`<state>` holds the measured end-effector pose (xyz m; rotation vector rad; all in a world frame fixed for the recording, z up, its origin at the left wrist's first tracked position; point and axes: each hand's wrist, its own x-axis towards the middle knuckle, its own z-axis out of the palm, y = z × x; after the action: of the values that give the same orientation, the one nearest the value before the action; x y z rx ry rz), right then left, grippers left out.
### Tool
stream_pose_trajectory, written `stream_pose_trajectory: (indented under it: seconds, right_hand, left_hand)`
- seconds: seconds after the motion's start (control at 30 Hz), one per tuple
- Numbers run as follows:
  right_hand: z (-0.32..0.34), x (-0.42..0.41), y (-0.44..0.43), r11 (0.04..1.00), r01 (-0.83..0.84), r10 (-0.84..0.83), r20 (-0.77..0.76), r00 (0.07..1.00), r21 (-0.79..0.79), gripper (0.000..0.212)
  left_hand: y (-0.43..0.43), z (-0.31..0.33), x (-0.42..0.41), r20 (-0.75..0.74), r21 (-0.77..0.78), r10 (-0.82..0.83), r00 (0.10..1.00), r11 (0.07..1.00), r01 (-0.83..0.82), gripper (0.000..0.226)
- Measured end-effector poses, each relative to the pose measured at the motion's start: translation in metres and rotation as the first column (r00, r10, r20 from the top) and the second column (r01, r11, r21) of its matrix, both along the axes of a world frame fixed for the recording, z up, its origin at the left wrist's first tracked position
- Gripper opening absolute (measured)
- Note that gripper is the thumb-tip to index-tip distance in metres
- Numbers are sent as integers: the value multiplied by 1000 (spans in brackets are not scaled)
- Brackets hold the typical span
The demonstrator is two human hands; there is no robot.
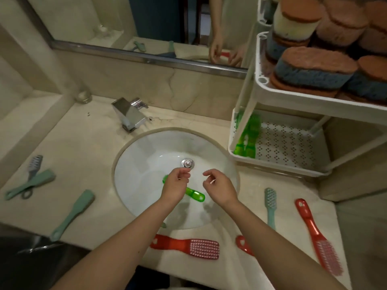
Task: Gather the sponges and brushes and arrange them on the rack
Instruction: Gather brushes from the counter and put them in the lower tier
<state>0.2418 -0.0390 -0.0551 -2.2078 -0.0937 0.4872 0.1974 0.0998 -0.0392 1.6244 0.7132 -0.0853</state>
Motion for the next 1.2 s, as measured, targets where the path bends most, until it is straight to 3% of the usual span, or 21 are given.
stream_pose_trajectory:
  seconds: [0.2, 0.47, 0.67, 0.8, 0.87, 0.93, 1.07, 1.2]
  right_hand:
    - [-40, 2, 34, 985, -124, 101, -190, 977, -117, 39]
    - [-88, 14, 77, 900, -299, 183, -348, 920, -317, 62]
    - [-108, 14, 101, 867, -289, 170, -304, 937, -407, 60]
    - [-116, 13, 113, 808, -246, 189, -160, 969, -535, 36]
    - [-120, 10, 114, 785, -253, 194, -163, 967, -566, 34]
    - [-122, 8, 113, 811, -245, 152, -213, 965, -531, 37]
    - [-117, 9, 116, 947, -76, -26, -310, 950, -312, 17]
    - [-95, 9, 116, 987, 142, -160, -372, 914, -75, 27]
  left_hand:
    - [45, -37, -3, -191, -31, -9, 982, 1000, 3, 27]
    - [82, -79, 16, -433, -237, -62, 899, 970, -47, 35]
    - [97, -94, 25, -486, -316, -97, 869, 946, -71, 37]
    - [102, -102, 28, -478, -365, -86, 874, 925, -109, 20]
    - [104, -105, 27, -470, -385, -104, 877, 918, -97, 25]
    - [104, -106, 25, -463, -390, -117, 879, 917, -84, 30]
    - [106, -104, 21, -439, -377, -115, 891, 924, -67, 33]
    - [100, -92, 20, -397, -387, -81, 914, 918, -87, 22]
